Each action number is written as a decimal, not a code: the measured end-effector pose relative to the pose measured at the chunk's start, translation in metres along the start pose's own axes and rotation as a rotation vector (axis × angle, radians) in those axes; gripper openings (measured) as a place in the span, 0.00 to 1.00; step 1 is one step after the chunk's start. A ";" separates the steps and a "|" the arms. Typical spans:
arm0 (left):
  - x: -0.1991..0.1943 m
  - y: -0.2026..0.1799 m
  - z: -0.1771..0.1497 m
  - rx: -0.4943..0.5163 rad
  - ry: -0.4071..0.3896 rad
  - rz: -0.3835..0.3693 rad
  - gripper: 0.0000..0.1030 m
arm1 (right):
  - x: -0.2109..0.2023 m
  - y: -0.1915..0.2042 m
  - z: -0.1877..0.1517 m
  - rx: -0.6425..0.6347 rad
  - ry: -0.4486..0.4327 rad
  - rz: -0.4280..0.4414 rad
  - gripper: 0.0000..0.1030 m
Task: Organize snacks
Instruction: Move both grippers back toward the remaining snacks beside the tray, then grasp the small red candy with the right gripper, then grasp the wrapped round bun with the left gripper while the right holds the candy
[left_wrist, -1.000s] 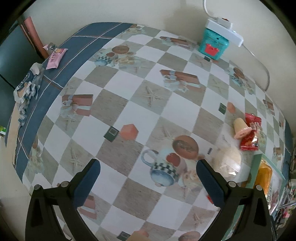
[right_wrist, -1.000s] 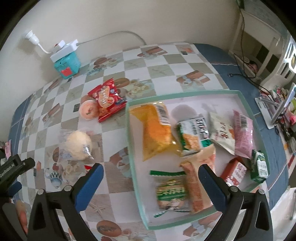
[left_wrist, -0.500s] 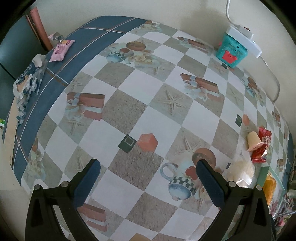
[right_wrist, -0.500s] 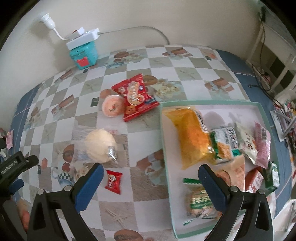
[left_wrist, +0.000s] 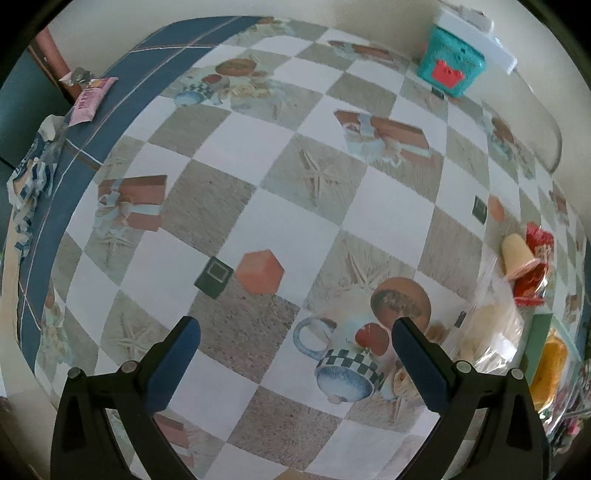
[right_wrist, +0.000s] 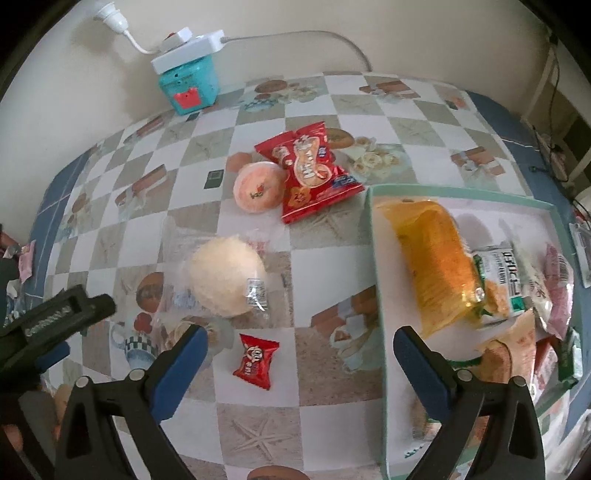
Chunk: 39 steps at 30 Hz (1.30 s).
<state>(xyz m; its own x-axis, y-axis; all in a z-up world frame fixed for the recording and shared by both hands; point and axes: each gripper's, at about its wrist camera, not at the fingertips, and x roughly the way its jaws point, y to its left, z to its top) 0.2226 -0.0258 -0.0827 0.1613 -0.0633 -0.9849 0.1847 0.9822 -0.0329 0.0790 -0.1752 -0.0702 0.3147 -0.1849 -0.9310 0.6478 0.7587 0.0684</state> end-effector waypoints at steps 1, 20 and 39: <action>0.003 -0.002 0.000 0.011 0.006 0.007 1.00 | 0.001 0.001 -0.001 -0.002 0.002 0.002 0.90; 0.008 -0.004 -0.007 0.031 0.012 0.025 1.00 | 0.033 0.025 -0.016 -0.058 0.094 0.053 0.32; -0.011 -0.013 -0.010 0.039 -0.029 0.026 1.00 | 0.017 -0.011 -0.007 0.002 0.052 0.094 0.20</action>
<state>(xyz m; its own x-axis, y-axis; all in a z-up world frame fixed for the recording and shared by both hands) 0.2089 -0.0360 -0.0733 0.1944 -0.0430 -0.9800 0.2179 0.9760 0.0004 0.0721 -0.1822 -0.0899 0.3381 -0.0806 -0.9377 0.6185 0.7700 0.1568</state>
